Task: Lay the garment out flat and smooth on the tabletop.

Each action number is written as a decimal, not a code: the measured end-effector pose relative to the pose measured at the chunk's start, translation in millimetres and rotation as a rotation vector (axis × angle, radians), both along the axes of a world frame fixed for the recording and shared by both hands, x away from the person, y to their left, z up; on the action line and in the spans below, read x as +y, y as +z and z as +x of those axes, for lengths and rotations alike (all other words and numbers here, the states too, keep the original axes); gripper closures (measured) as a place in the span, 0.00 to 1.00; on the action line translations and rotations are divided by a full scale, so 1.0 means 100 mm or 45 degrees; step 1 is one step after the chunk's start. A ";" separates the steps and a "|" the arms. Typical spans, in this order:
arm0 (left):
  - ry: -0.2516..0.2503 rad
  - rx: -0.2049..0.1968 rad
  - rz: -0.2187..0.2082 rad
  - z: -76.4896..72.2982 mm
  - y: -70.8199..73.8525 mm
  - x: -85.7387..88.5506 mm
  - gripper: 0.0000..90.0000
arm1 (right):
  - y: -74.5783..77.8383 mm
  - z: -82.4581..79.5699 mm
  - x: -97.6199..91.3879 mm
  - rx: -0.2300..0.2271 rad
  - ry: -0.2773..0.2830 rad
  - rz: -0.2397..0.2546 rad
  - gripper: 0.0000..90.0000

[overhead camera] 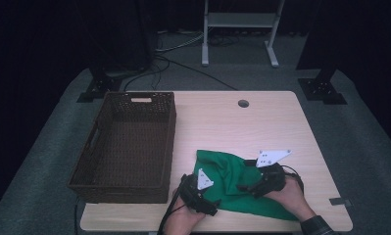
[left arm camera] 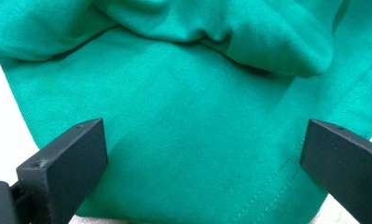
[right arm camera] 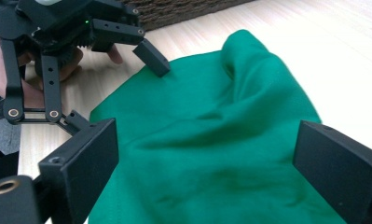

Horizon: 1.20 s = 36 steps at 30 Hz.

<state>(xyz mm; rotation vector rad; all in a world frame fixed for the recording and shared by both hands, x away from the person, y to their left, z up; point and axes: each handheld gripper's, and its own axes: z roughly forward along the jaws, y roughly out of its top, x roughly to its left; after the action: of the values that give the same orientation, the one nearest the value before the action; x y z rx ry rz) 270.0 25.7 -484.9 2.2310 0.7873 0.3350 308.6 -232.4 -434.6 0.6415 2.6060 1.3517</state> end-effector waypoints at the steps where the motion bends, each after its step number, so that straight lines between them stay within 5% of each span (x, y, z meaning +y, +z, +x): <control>1: 0.000 0.000 0.000 0.00 0.00 0.00 0.00 | -0.01 0.00 0.02 0.001 0.010 -0.002 0.08; 18: -0.001 0.000 0.001 0.00 0.00 0.00 0.00 | -0.16 -0.12 0.26 0.006 0.098 -0.030 0.31; 36: 0.001 0.000 -0.001 0.00 0.00 0.00 0.00 | -0.39 -0.11 0.42 0.011 0.110 -0.145 0.47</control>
<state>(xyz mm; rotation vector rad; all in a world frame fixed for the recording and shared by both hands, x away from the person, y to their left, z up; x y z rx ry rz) 270.0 25.7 -484.9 2.2301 0.7883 0.3350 297.3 -190.5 -473.9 0.5255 2.7231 1.2141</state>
